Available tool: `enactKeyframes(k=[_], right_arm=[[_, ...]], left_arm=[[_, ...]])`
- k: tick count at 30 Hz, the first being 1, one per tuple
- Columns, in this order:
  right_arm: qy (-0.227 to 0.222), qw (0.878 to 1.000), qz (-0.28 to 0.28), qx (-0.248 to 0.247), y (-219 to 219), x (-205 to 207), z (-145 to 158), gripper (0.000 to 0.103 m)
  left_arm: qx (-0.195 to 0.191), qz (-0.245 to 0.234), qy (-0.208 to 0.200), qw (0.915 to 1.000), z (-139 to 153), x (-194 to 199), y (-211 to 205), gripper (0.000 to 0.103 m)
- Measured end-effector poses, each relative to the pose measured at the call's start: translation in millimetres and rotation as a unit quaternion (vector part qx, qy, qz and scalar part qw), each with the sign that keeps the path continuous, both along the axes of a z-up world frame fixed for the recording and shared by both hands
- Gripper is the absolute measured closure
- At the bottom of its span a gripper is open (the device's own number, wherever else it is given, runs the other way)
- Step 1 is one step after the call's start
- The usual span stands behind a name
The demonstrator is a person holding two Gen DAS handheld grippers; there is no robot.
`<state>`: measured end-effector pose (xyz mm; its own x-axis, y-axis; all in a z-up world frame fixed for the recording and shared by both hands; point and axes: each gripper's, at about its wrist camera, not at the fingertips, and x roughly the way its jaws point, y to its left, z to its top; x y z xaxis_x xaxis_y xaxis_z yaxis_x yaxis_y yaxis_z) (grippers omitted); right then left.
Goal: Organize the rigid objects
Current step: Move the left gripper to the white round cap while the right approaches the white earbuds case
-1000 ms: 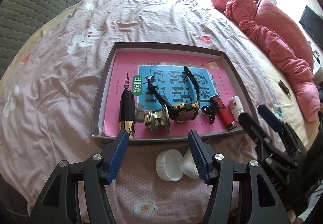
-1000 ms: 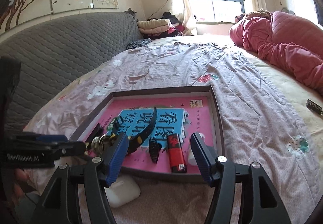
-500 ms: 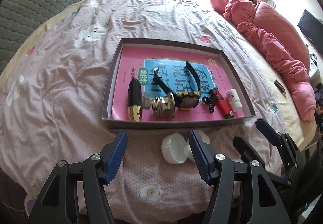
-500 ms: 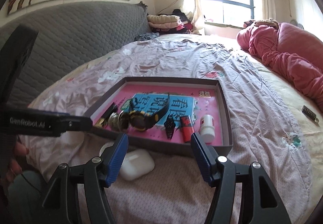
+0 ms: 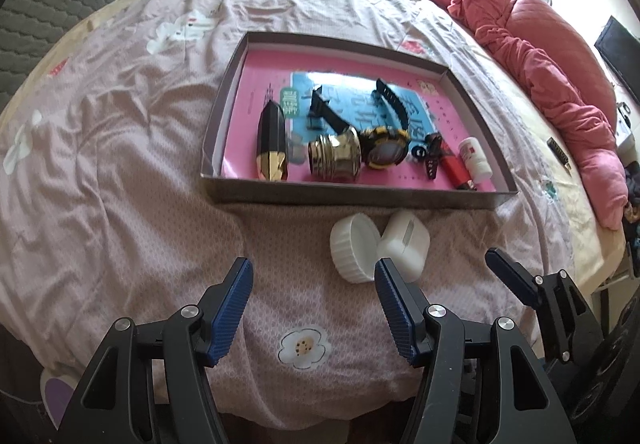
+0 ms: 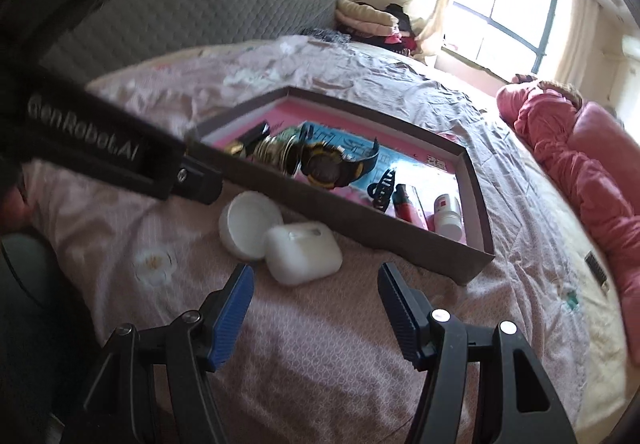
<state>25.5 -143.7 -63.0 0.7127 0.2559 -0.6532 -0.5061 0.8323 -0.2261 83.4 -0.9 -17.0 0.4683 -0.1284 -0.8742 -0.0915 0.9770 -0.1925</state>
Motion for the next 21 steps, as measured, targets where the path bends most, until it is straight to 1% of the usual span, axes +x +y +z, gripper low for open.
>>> enactKeyframes(k=[5, 11, 13, 19, 20, 21], right_arm=[[-0.006, 1.0, 0.004, -0.023, 7, -1, -12, 0.039], [-0.028, 0.998, 0.013, -0.046, 18, -2, -22, 0.039], [-0.041, 0.997, 0.018, -0.06, 23, -2, -25, 0.039], [-0.064, 0.995, 0.02, -0.072, 30, 2, -34, 0.039], [-0.068, 0.995, 0.021, -0.073, 31, 2, -35, 0.039], [-0.072, 0.994, 0.022, -0.074, 31, 3, -36, 0.039]], left_arm=[[-0.013, -0.003, 0.016, 0.9998, -11, 6, -1, 0.038], [-0.032, -0.005, 0.033, 0.9989, -23, 20, -3, 0.038], [-0.038, -0.005, 0.038, 0.9985, -28, 25, -3, 0.038], [-0.06, -0.01, 0.058, 0.9964, -41, 38, -4, 0.038], [-0.062, -0.011, 0.06, 0.9962, -42, 39, -3, 0.039], [-0.066, -0.011, 0.062, 0.9958, -44, 41, -3, 0.042]])
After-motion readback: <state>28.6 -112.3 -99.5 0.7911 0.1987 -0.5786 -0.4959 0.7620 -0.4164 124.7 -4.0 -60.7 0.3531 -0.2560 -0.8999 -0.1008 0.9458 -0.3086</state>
